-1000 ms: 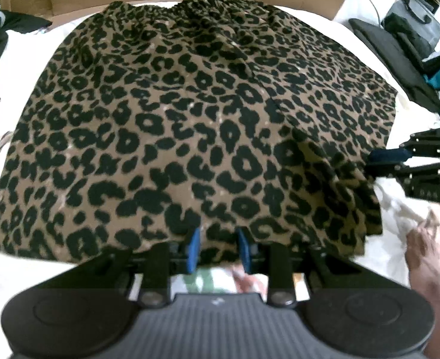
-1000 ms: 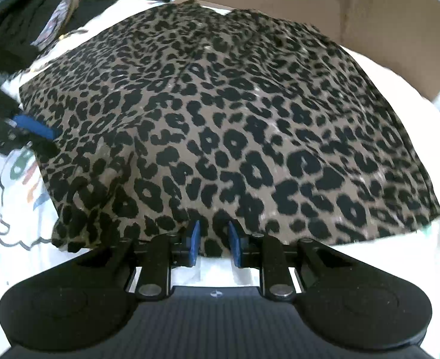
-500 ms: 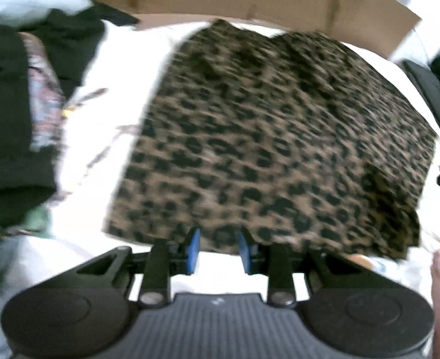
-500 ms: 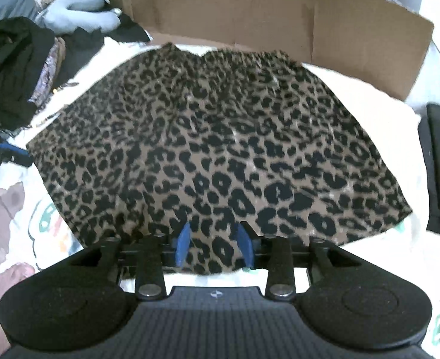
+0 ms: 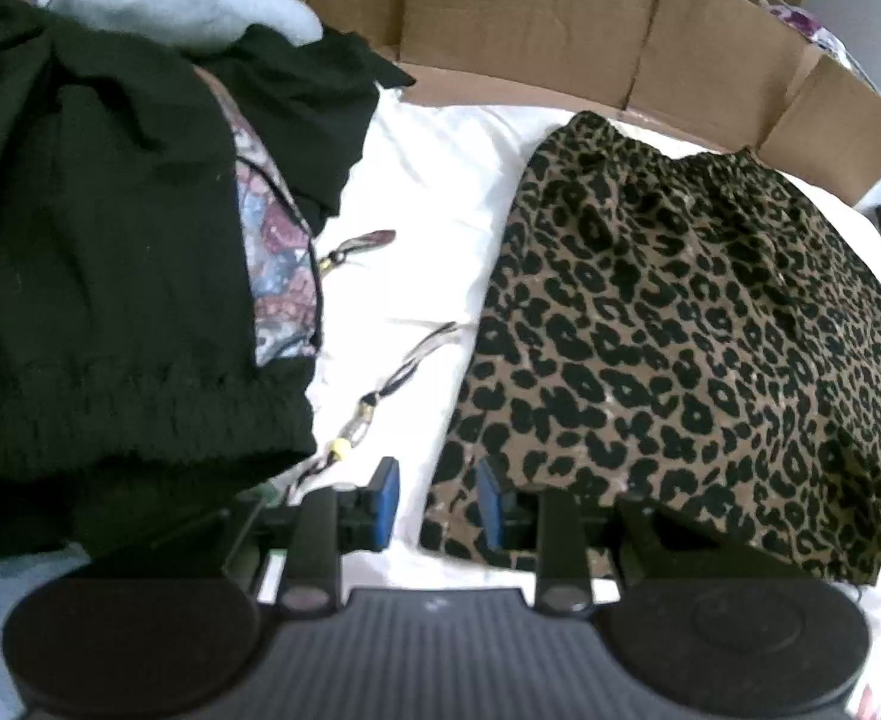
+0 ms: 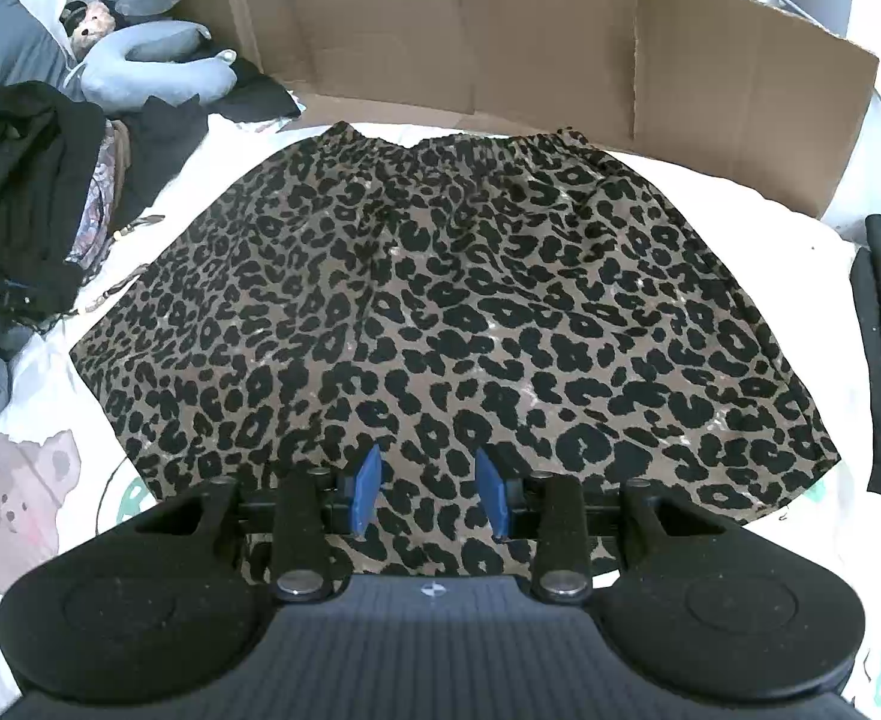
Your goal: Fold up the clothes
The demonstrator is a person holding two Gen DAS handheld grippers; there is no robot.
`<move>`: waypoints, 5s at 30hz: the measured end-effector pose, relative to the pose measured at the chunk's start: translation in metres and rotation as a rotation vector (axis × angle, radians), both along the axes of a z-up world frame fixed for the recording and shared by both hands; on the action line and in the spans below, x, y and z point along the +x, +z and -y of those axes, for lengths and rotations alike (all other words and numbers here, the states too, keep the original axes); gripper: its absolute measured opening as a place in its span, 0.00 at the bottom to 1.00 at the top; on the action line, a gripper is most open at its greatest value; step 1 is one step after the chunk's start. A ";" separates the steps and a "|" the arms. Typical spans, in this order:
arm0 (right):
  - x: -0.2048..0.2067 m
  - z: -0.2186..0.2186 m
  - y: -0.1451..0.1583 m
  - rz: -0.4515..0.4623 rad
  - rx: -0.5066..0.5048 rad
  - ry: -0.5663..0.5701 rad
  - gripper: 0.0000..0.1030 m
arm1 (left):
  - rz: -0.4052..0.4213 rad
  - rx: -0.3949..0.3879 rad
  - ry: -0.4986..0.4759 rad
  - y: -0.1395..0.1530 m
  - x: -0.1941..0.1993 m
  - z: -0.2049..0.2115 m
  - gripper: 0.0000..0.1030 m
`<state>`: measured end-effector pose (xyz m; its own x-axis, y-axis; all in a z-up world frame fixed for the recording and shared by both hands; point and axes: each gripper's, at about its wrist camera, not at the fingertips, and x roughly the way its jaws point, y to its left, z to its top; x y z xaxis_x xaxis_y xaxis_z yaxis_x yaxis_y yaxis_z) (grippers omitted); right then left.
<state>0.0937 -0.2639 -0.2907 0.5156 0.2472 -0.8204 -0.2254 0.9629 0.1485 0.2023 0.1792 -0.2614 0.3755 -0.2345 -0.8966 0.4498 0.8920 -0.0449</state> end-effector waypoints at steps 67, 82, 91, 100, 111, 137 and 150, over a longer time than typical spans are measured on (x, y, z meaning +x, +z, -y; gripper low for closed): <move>-0.011 -0.042 -0.007 0.068 0.153 0.213 0.41 | -0.033 0.029 -0.093 0.031 -0.029 0.098 0.04; 0.011 -0.093 -0.012 0.120 0.264 0.258 0.55 | -0.058 -0.075 -0.042 0.023 -0.037 0.125 0.04; 0.018 -0.130 -0.015 0.137 0.281 0.310 0.56 | -0.061 -0.172 0.049 0.028 -0.038 0.113 0.04; 0.024 -0.165 -0.008 0.168 0.321 0.336 0.57 | -0.088 -0.266 0.102 0.036 -0.040 0.108 0.04; 0.041 -0.183 -0.016 0.186 0.308 0.234 0.55 | -0.097 -0.346 0.065 0.050 -0.043 0.134 0.04; 0.059 -0.033 -0.014 0.128 0.279 -0.024 0.00 | -0.120 -0.272 0.050 0.016 -0.052 0.161 0.17; 0.065 0.049 -0.032 0.125 0.295 -0.195 0.00 | -0.204 -0.199 -0.040 -0.021 -0.059 0.189 0.17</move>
